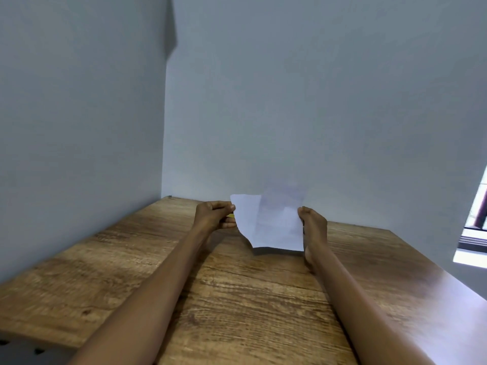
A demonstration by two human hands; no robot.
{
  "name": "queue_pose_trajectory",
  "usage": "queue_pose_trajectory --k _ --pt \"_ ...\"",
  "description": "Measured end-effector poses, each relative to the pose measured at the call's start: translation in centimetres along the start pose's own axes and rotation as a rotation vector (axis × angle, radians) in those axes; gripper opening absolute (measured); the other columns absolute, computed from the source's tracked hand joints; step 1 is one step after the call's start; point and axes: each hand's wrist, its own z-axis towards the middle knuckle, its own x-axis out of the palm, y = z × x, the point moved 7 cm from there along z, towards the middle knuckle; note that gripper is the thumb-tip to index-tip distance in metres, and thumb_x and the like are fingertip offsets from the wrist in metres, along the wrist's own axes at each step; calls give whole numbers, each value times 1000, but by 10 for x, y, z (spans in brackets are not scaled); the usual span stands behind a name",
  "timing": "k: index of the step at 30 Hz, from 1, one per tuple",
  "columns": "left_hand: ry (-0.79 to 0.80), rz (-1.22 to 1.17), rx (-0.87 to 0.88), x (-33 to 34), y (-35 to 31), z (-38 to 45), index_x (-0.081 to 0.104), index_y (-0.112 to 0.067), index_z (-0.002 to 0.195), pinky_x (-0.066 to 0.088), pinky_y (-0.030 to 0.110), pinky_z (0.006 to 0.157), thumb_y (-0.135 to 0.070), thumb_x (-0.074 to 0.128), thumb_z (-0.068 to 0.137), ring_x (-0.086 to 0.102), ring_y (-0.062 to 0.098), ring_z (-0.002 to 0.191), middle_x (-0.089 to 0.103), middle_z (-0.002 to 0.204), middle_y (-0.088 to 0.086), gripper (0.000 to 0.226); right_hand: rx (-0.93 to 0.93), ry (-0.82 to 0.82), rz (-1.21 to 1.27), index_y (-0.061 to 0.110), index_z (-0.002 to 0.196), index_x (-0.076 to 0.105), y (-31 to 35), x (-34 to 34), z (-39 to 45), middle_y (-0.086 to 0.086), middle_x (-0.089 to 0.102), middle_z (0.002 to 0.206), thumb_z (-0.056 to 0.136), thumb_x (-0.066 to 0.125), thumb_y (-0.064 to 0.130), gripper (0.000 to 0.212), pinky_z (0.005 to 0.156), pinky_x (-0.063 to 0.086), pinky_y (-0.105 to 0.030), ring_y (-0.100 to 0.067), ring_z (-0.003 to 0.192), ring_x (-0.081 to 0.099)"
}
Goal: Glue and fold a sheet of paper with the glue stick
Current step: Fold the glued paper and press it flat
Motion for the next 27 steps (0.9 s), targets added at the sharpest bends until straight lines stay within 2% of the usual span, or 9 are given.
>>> queue_pose_trajectory --k 1,3,7,10,12,15,19,22,27 --pt "-3 4 0 -1 0 0 64 5 102 57 23 51 -3 66 84 69 17 53 70 82 16 20 30 -8 57 16 77 64 -1 -2 1 -15 66 102 90 53 16 17 97 48 -48 -33 100 60" --pt "-2 15 -3 -1 1 0 64 6 102 57 23 51 -3 66 84 68 16 51 70 79 15 20 75 -20 153 15 76 63 -2 -5 0 -12 64 94 89 52 15 17 89 49 -48 -33 92 60" --pt "-4 19 -9 1 0 -1 64 6 100 57 23 49 -1 66 84 66 13 46 68 68 10 18 143 -94 350 15 76 58 -5 -11 -1 -8 61 88 89 50 16 15 71 49 -37 -27 80 59" --pt "-10 26 -3 0 0 0 64 5 98 57 23 49 -1 65 84 67 14 47 69 75 14 15 160 -222 491 16 73 55 -7 -23 1 -2 58 81 87 50 12 15 66 46 -31 -25 80 56" --pt "-41 34 10 -5 0 1 66 3 96 58 24 51 -2 66 84 69 16 51 70 77 13 13 153 -344 554 17 66 47 -10 -37 2 1 49 74 83 48 9 19 61 39 -27 -22 79 49" --pt "-73 32 9 -11 2 2 66 1 95 58 25 52 -2 66 84 70 19 55 72 79 13 12 136 -408 446 18 64 43 -9 -50 5 3 44 71 85 47 9 23 59 33 -27 -19 77 43" --pt "-21 26 -4 -3 5 1 66 3 95 57 25 50 -2 67 83 70 19 54 72 77 13 13 8 -259 121 11 89 57 5 -26 4 -2 53 87 92 45 13 13 62 36 -27 -18 82 46" --pt "0 44 -11 3 7 -1 67 4 94 57 25 51 -3 67 83 70 19 54 72 77 13 13 -111 -135 -104 9 104 61 13 -2 -4 0 56 93 94 45 18 20 67 37 -28 -17 84 49" --pt "36 44 -21 8 9 -4 67 4 95 57 23 52 -5 67 84 70 17 55 72 80 14 14 -164 -82 -304 11 104 59 12 9 -12 1 59 92 96 45 24 21 73 38 -30 -17 84 52"
